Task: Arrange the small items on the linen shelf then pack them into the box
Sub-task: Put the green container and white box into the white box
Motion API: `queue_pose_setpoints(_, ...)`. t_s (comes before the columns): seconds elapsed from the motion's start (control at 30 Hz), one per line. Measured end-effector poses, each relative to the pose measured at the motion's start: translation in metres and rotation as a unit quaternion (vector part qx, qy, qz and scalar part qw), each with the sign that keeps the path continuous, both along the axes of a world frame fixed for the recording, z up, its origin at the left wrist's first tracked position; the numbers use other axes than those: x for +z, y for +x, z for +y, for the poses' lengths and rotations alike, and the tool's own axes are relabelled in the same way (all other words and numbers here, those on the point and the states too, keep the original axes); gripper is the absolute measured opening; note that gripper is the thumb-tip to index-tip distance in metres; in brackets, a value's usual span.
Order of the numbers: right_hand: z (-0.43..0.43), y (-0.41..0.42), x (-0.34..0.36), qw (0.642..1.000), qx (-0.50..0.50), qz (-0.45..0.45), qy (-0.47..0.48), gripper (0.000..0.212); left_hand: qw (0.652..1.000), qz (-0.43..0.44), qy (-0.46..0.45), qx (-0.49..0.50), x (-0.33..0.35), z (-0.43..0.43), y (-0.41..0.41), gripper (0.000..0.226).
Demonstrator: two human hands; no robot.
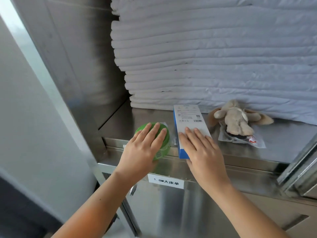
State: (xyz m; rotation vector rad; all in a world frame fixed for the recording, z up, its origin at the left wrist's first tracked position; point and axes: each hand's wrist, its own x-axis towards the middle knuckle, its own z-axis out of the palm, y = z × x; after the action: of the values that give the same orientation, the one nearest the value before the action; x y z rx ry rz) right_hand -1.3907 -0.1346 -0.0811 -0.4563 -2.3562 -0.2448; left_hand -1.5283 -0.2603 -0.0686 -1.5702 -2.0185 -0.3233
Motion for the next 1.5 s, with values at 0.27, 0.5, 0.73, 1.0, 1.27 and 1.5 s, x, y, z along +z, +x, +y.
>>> queue_pose_setpoints(0.27,-0.032,0.006,-0.002,0.996,0.093,-0.004,0.003,0.063,0.998,0.007,0.028,0.061,-0.004,-0.052,0.024,0.078)
queue_pose_setpoints(0.5,-0.082,0.007,0.0,0.987,0.163,0.002,0.005,0.061,0.994,0.032,0.036,0.098,-0.001,-0.113,0.044,0.084)
queue_pose_setpoints(0.73,-0.149,0.009,0.003,0.978,0.205,0.027,0.02,0.057,0.988,0.036,0.053,0.14,-0.004,-0.19,0.057,0.077)
queue_pose_setpoints(1.0,-0.252,0.007,-0.002,0.966,0.255,0.034,0.018,0.059,0.981,0.026,0.041,0.189,-0.013,-0.298,0.068,0.073)
queue_pose_setpoints(1.27,-0.336,-0.01,-0.007,0.946,0.322,0.027,0.019,0.054,0.966,0.017,0.013,0.258,-0.022,-0.397,0.075,0.078)
queue_pose_setpoints(1.5,-0.391,-0.042,-0.012,0.922,0.387,0.004,0.014,0.061,0.941,0.017,0.008,0.338,-0.028,-0.456,0.068,0.082)
